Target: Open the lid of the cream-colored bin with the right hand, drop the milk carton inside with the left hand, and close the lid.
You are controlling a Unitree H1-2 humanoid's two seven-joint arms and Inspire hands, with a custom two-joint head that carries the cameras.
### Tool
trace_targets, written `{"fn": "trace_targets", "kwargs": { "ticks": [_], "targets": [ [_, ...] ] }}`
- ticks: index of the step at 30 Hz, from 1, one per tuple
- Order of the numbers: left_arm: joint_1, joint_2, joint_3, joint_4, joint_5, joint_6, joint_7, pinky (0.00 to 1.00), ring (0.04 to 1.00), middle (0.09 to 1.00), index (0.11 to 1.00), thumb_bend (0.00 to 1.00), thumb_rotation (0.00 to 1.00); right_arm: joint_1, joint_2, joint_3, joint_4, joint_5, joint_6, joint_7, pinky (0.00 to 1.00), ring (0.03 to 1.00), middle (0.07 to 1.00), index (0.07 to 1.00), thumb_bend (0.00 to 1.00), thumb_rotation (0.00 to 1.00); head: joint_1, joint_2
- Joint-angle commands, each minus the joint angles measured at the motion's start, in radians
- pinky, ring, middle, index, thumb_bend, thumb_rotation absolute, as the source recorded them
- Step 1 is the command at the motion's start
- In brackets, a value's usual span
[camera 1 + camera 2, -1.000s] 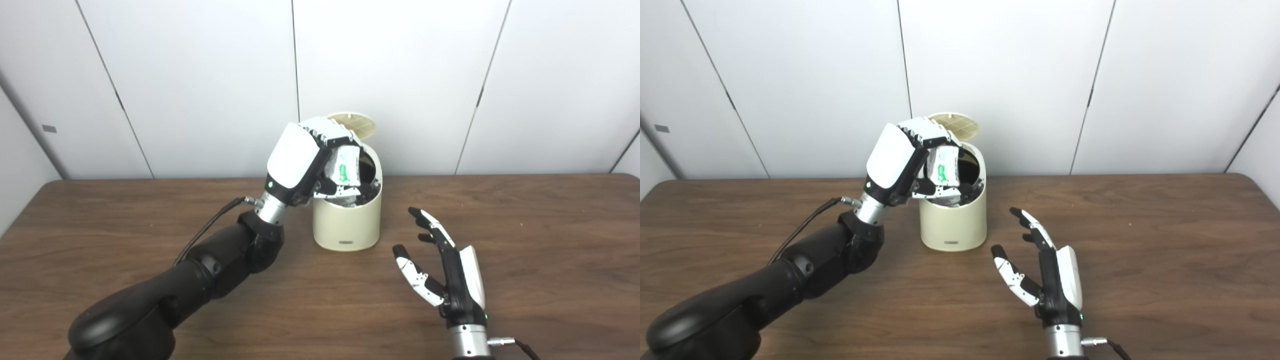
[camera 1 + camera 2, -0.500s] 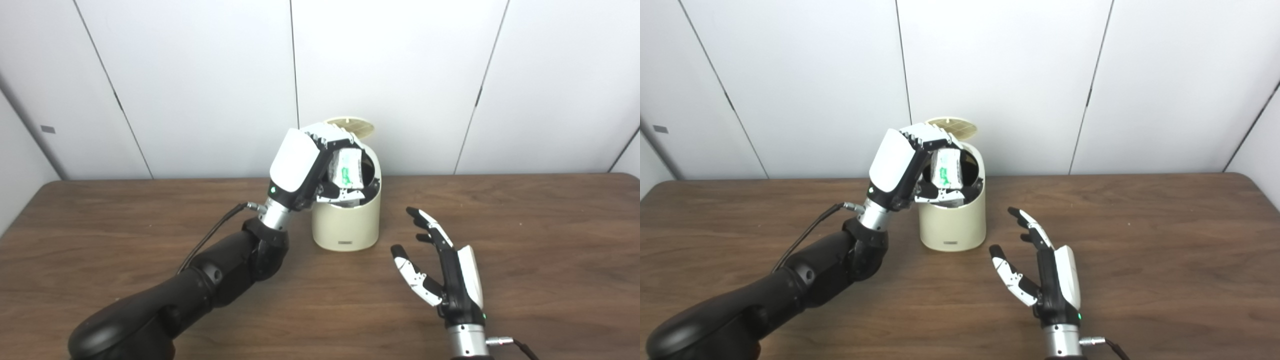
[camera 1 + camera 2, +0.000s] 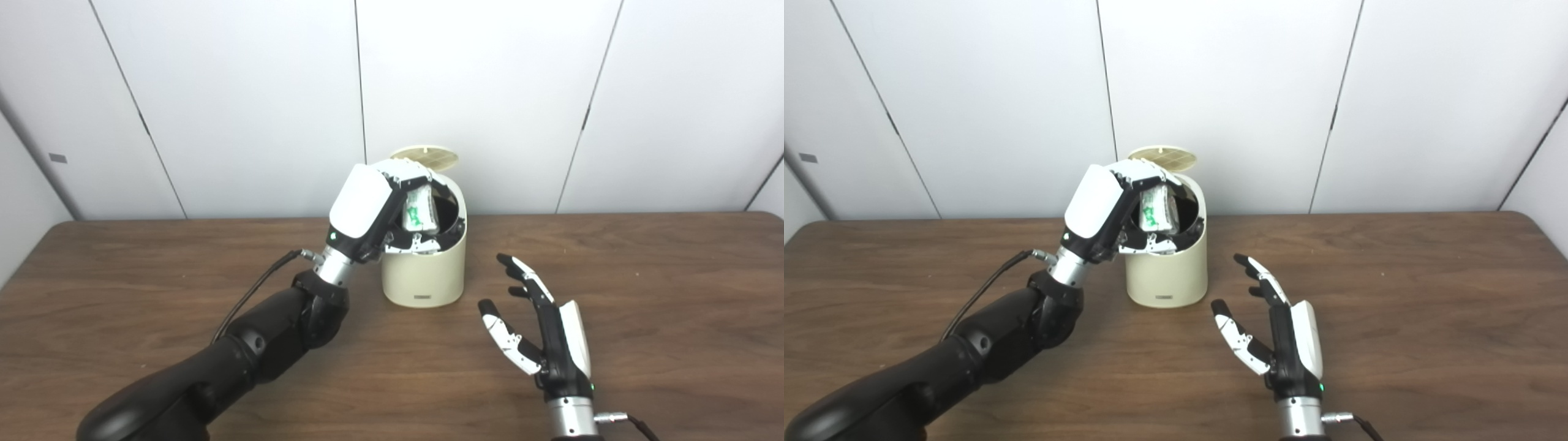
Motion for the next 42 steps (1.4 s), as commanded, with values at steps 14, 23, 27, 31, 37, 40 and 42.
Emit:
{"fn": "trace_targets", "kwargs": {
  "ticks": [14, 23, 27, 31, 37, 40, 42],
  "targets": [
    [-0.044, 0.018, 0.041, -0.033, -0.018, -0.010, -0.034, 0.60, 0.636, 0.604, 0.587, 0.98, 0.18, 0.031, 0.027, 0.017, 0.037, -0.003, -0.019, -0.007, 0.74, 0.839, 0.854, 0.821, 0.16, 0.52, 0.003, 0.002],
    [0.031, 0.059, 0.076, -0.259, -0.072, -0.010, 0.035, 0.56, 0.550, 0.531, 0.520, 0.75, 0.55, 0.040, 0.031, 0.019, 0.015, -0.009, -0.016, -0.011, 0.72, 0.825, 0.841, 0.811, 0.16, 0.49, 0.004, 0.015],
    [0.144, 0.086, 0.182, -0.513, -0.173, -0.010, -0.047, 0.56, 0.518, 0.512, 0.533, 0.57, 0.69, 0.044, 0.037, 0.008, -0.011, 0.007, -0.032, -0.020, 0.74, 0.829, 0.838, 0.820, 0.19, 0.75, 0.014, 0.015],
    [0.246, 0.070, 0.307, -0.640, -0.253, -0.010, -0.164, 0.51, 0.534, 0.558, 0.605, 0.45, 0.65, 0.052, 0.049, 0.006, -0.073, 0.000, -0.036, -0.024, 0.77, 0.853, 0.857, 0.836, 0.24, 0.97, 0.019, 0.018],
    [0.455, 0.028, 0.521, -0.819, -0.461, 0.051, -0.415, 0.53, 0.556, 0.591, 0.663, 0.41, 0.75, 0.058, 0.074, -0.018, -0.198, -0.021, -0.019, -0.016, 0.79, 0.869, 0.876, 0.853, 0.30, 0.98, 0.023, 0.017],
    [0.558, 0.008, 0.606, -0.876, -0.545, 0.102, -0.511, 0.51, 0.545, 0.583, 0.658, 0.42, 0.80, 0.052, 0.072, -0.041, -0.202, 0.013, -0.040, -0.015, 0.78, 0.869, 0.874, 0.851, 0.27, 0.92, 0.026, 0.015],
    [0.599, -0.014, 0.655, -0.893, -0.571, 0.122, -0.561, 0.51, 0.551, 0.590, 0.654, 0.41, 0.82, 0.047, 0.070, -0.052, -0.188, 0.034, -0.056, -0.014, 0.78, 0.875, 0.879, 0.854, 0.27, 0.88, 0.027, 0.013]
  ]
}}
